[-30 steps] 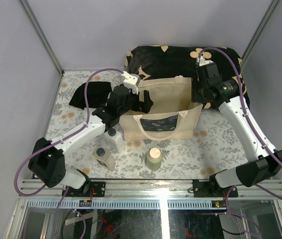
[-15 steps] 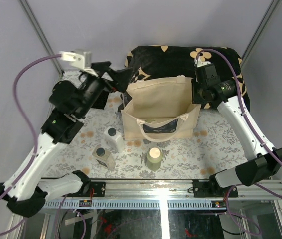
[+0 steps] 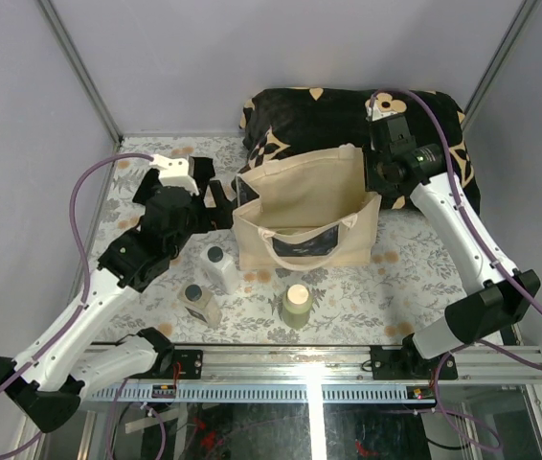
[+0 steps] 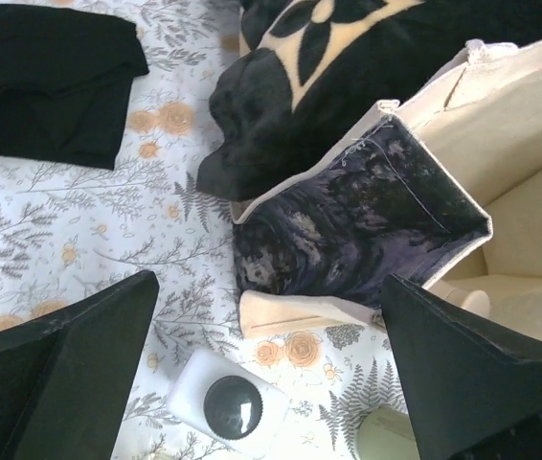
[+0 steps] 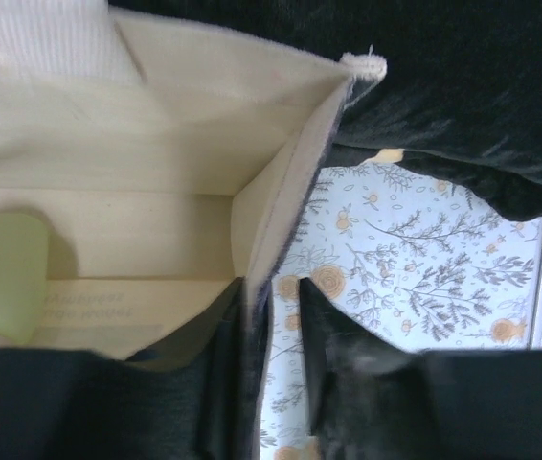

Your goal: Place the personal care products into the canvas bag

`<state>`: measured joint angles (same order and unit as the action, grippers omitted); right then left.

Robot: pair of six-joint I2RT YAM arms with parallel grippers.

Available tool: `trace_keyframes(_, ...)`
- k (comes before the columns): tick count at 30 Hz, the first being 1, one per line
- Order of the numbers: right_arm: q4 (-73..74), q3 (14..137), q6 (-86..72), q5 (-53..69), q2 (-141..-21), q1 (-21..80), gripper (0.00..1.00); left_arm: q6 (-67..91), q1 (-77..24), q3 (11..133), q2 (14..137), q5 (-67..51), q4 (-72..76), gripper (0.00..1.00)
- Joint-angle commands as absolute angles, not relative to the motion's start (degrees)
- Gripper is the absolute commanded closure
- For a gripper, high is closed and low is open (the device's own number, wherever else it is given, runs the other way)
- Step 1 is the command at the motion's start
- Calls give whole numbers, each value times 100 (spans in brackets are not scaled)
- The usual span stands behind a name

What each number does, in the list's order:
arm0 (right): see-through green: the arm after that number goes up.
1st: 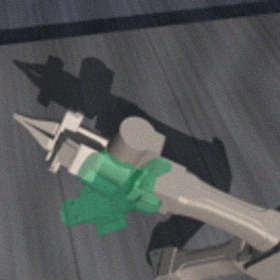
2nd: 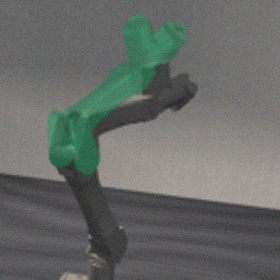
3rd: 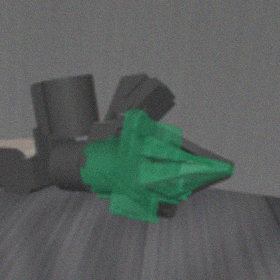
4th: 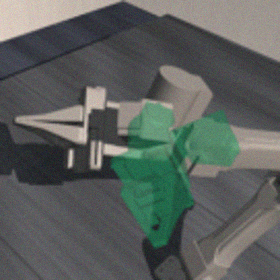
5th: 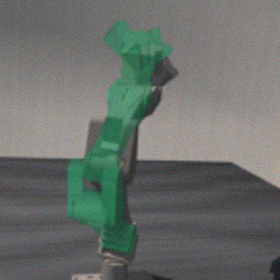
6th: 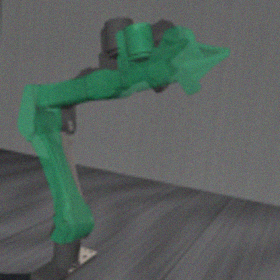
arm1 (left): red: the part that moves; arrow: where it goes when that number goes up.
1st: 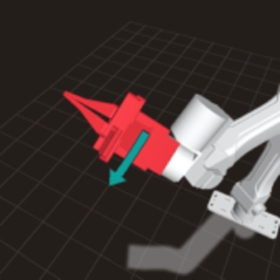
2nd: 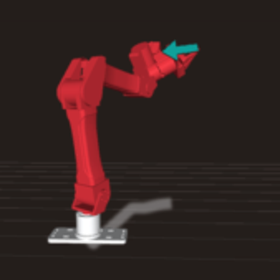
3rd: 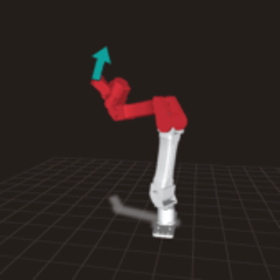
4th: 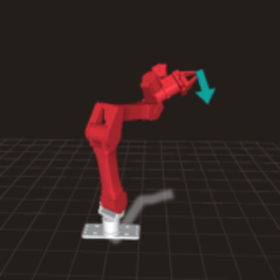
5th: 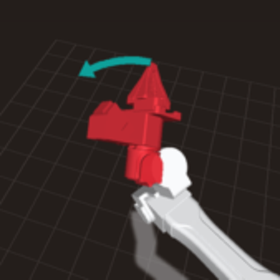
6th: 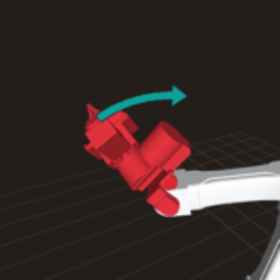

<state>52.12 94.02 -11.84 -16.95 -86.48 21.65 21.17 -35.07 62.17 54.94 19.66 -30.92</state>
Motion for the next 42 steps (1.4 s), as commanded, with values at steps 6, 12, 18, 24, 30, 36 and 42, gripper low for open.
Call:
trace_keyframes(6,5696,10537,-822,-2139,-8743,2139,22,2732,-3476,6545,5522,2928,-4067,0)
trace_keyframes(12,6183,11126,-660,-2484,-8561,2143,3,2189,-3464,7704,6133,2929,-3613,0)
trace_keyframes(18,6428,11181,-776,-2301,-8374,2140,0,1467,-3445,9470,7427,2245,-3900,0)
trace_keyframes(24,6096,10453,-822,-2106,-7954,2144,0,1720,-3445,9426,7873,1422,-3648,0)
trace_keyframes(30,6139,10269,-993,-1935,-7932,2142,2,1792,-3445,8975,7632,1282,-3481,0)
trace_keyframes(36,6910,11053,-931,-1849,-8084,2143,1,1593,-3446,9450,7444,1109,-4121,0)
trace_keyframes(42,7008,10502,-1148,-1536,-7885,2144,1,1688,-3445,9282,7065,1042,-4637,0)
